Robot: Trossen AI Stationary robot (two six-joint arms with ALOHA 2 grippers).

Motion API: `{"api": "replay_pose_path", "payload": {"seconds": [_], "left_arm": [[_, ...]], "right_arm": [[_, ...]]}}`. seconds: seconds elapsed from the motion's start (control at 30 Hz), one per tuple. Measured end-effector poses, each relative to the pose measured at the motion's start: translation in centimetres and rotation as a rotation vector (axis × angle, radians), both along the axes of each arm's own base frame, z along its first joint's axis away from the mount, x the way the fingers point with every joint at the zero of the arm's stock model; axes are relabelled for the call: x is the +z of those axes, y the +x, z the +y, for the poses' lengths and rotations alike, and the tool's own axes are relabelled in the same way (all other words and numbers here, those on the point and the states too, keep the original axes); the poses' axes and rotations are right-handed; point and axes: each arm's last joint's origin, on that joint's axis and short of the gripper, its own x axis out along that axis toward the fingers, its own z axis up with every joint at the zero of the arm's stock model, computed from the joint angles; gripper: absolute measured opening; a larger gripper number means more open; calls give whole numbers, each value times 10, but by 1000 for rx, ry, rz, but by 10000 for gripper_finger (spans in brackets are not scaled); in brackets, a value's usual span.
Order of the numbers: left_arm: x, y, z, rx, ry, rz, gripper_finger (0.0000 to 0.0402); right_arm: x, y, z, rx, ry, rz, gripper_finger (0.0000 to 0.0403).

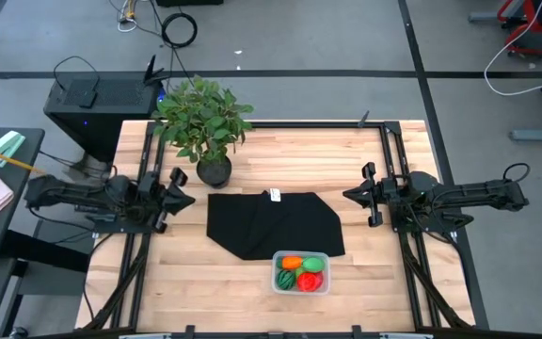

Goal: Pick and placing Produce into tupperware
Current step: Return to Home Position

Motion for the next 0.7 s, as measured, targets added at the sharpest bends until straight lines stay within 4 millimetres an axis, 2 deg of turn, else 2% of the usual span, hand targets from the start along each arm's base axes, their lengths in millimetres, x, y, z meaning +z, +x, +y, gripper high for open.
{"api": "replay_pose_path", "payload": {"seconds": [0.37,0.7], "left_arm": [[-1,-5,13,-46,-9,18,1],[-6,-2,16,33,61,63,1]], "right_arm": [[0,0,0,0,0,0,26],[0,0,0,0,0,0,25]]}}
